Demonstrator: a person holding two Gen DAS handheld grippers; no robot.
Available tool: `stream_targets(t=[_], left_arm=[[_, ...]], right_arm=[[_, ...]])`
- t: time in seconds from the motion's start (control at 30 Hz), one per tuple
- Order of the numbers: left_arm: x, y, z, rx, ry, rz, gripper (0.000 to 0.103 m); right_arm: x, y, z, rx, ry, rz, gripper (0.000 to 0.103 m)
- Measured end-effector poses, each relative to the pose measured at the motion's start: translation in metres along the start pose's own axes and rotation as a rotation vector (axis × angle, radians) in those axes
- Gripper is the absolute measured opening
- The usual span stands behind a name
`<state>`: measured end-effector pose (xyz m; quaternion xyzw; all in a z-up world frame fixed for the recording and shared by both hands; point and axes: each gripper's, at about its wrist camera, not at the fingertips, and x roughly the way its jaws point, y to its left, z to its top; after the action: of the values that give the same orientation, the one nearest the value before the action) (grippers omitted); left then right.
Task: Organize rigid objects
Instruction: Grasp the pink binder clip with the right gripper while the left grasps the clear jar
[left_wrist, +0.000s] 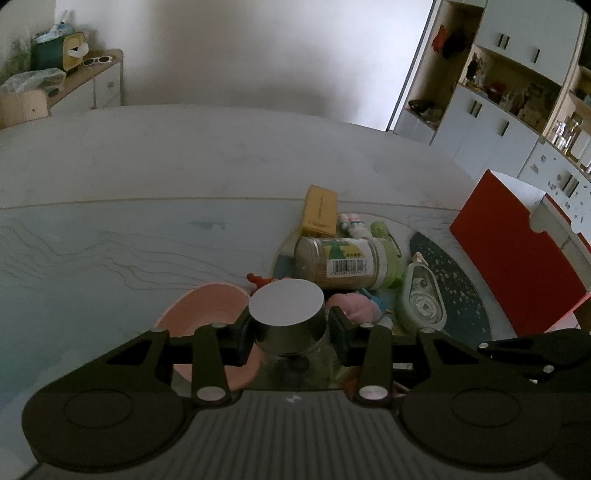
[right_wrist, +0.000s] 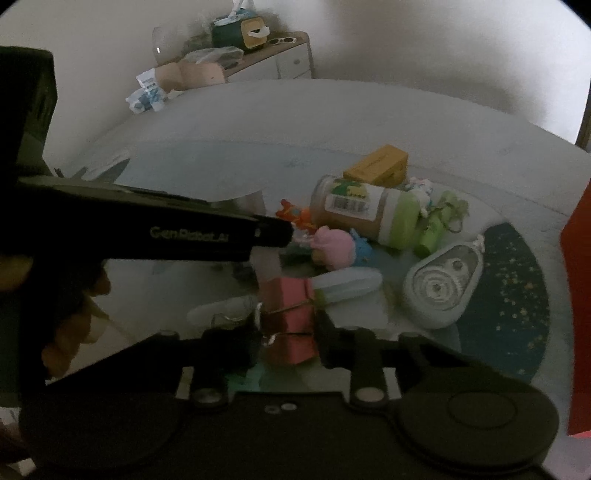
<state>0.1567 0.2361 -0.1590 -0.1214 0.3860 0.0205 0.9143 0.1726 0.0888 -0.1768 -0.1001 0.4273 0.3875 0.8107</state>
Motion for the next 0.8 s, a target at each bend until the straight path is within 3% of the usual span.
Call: stream_targets(t=[0.37, 0.8], left_arm=[[-0.011, 0.0, 0.003, -0.003, -0.006, -0.016, 0.041], [-0.054, -0.024, 0.024, 0.032, -0.037, -0.087, 0.041]], right_arm=[[-0.022, -0.011, 0.0, 0.064, -0.023, -0.033, 0.022], [-0.097, -0.036, 0.007, 0.173, -0.136, -0.07, 0.022]])
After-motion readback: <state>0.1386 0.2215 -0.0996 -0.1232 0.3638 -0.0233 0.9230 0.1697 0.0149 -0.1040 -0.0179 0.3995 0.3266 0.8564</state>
